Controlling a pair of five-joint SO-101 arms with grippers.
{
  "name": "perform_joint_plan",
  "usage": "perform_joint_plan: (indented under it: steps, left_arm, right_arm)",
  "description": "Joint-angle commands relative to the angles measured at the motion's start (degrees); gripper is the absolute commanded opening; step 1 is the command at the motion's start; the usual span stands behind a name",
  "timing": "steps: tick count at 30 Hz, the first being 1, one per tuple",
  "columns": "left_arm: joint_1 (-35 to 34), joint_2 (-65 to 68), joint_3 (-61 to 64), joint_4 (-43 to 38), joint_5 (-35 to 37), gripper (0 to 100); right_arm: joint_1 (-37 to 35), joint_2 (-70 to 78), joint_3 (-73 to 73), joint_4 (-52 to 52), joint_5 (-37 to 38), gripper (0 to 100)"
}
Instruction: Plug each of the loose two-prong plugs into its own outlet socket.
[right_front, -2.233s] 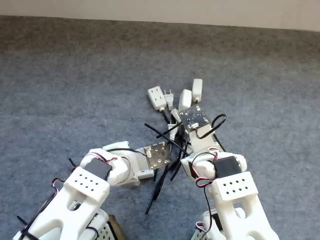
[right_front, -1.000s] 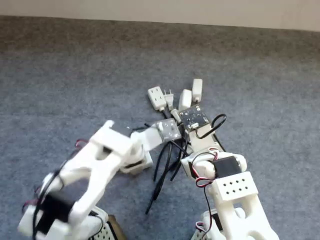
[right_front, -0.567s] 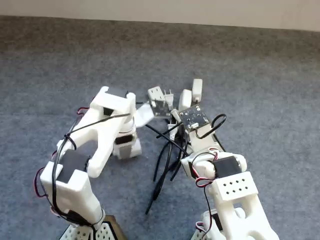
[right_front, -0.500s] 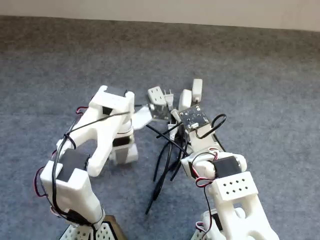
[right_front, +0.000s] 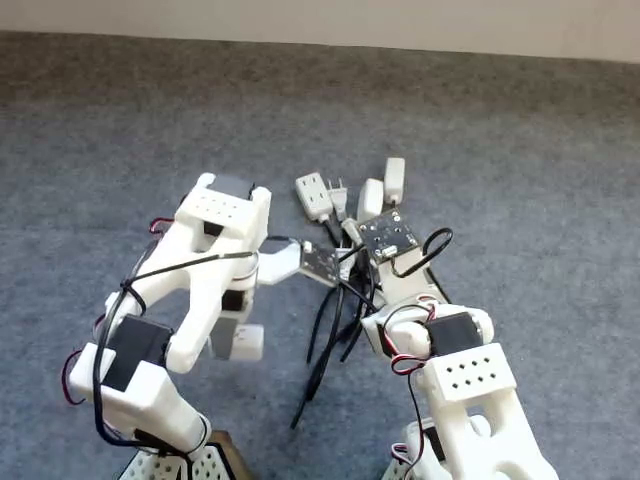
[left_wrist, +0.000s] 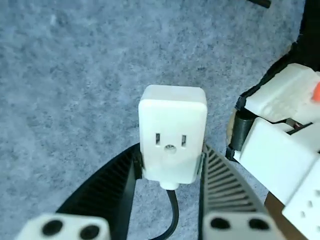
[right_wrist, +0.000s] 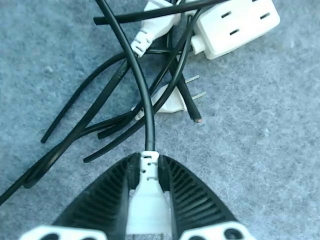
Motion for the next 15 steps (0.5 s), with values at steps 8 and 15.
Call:
perform_joint_plan:
  steps: [8,15]
  left_arm:
    - [-1.0,-2.6,-5.1,-0.8,3.5,26]
    - [-4.1,-2.5,-4.6,-5.8,4.7,26]
  right_arm:
    - [-0.4,-1.4,-0.2,-0.7,1.1,0.6]
    - [-0.4,-1.4,-0.2,-0.6,1.7,0.6]
